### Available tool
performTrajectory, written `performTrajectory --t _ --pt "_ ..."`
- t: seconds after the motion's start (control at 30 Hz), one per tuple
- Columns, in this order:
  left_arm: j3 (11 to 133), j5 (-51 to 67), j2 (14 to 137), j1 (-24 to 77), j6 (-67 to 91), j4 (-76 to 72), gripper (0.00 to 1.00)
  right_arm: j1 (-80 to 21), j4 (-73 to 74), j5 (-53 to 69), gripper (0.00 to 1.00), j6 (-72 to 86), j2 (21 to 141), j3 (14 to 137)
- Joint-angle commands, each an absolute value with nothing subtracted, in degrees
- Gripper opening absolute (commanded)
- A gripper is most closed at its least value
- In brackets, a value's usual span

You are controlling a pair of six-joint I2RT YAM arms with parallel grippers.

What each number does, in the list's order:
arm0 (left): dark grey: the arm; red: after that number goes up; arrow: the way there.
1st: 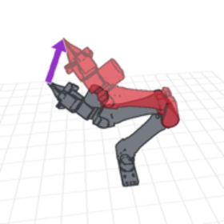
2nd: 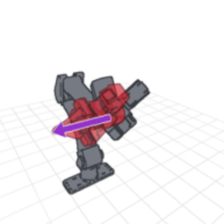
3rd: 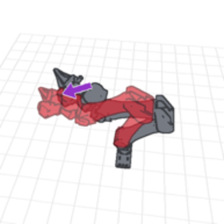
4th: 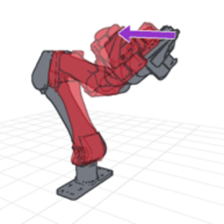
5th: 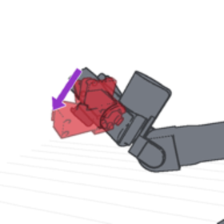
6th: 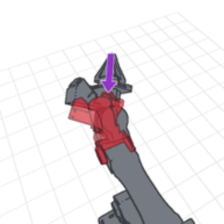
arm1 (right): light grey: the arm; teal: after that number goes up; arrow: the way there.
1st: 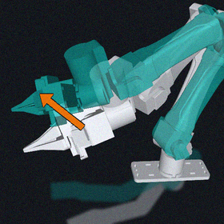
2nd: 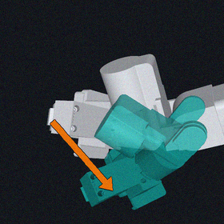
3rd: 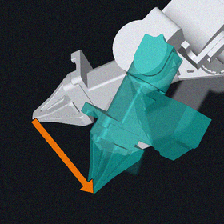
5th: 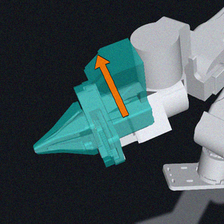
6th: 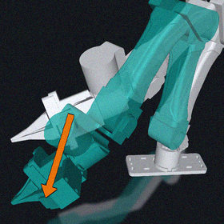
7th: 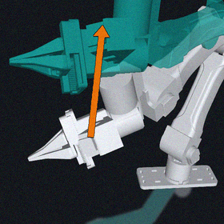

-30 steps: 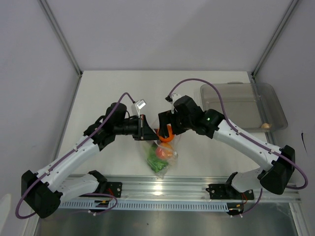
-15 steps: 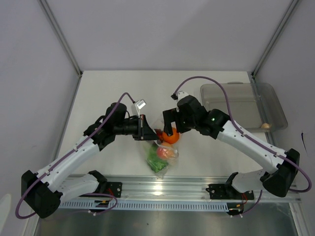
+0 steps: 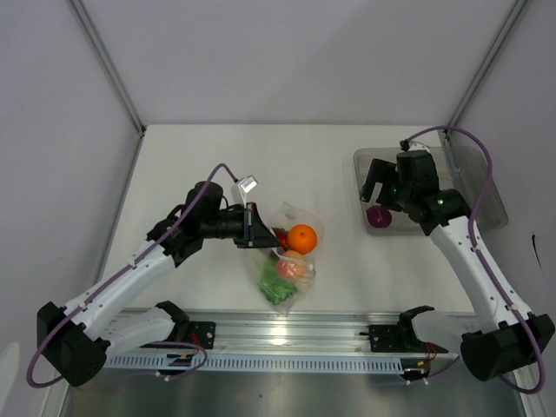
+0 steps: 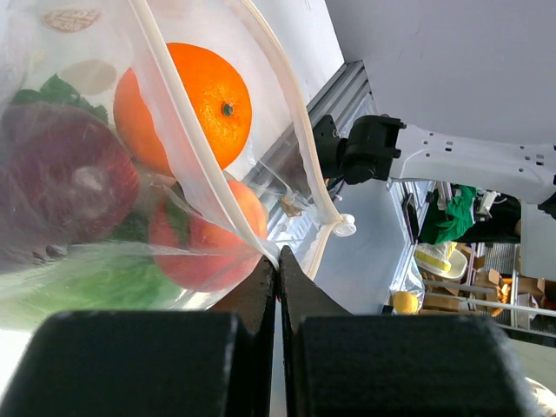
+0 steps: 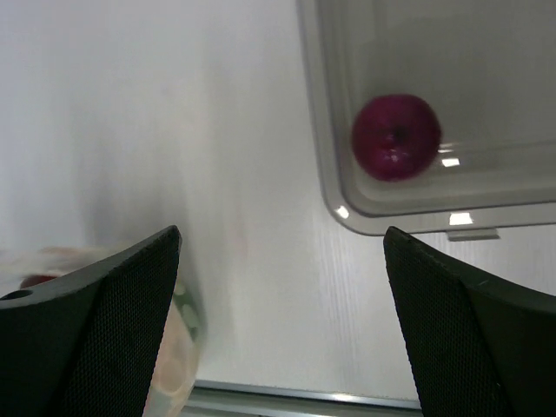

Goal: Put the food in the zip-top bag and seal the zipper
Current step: Pick up the fake fruit from the bin.

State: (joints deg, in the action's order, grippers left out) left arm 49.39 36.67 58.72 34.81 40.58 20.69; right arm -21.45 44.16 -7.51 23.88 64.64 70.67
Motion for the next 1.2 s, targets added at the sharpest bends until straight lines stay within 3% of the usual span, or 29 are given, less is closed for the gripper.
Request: performTrajectory --t 0.0,0.53,1.17 --pt "50.0 38.1 57.0 34.5 41.5 19.3 0.01 -16.0 43.3 -6.9 0.99 25.3 66.4 68.3" --pt "48.9 38.4 56.3 34.5 41.4 18.8 0.01 -1.5 31.8 -3.1 0.99 30.1 76.5 59.2" --pt "48.2 38.8 56.5 34.5 41.3 18.3 0.0 -0.5 26.7 1.5 0.99 28.5 91.6 59.2"
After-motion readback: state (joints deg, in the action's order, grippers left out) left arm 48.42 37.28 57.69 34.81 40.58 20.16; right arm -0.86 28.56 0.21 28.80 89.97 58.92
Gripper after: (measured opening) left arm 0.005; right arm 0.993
